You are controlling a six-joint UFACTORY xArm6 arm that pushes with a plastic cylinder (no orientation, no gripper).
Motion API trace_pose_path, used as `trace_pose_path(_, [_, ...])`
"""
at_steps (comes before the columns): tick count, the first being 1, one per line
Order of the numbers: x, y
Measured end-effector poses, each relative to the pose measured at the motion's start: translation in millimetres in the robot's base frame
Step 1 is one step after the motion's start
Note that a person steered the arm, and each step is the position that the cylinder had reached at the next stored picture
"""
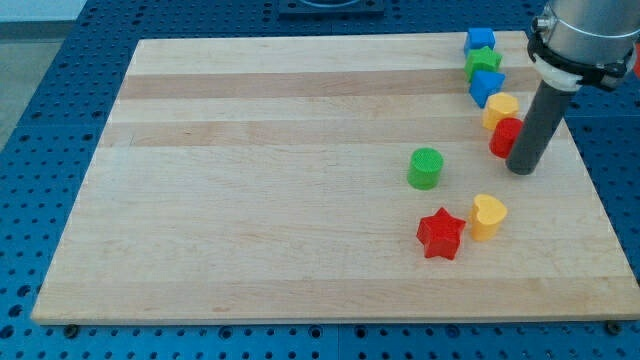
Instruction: Push the green circle below the red circle
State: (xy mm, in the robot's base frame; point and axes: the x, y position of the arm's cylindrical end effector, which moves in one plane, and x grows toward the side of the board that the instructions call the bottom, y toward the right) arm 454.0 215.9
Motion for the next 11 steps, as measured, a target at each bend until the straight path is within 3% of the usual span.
trace_pose_path(2, [2,-51])
trace_pose_path(5, [-44,-101])
trace_pose_path(7, [-24,-158])
trace_pose_path(8, [3,-161])
trace_pose_path(11, [5,-107])
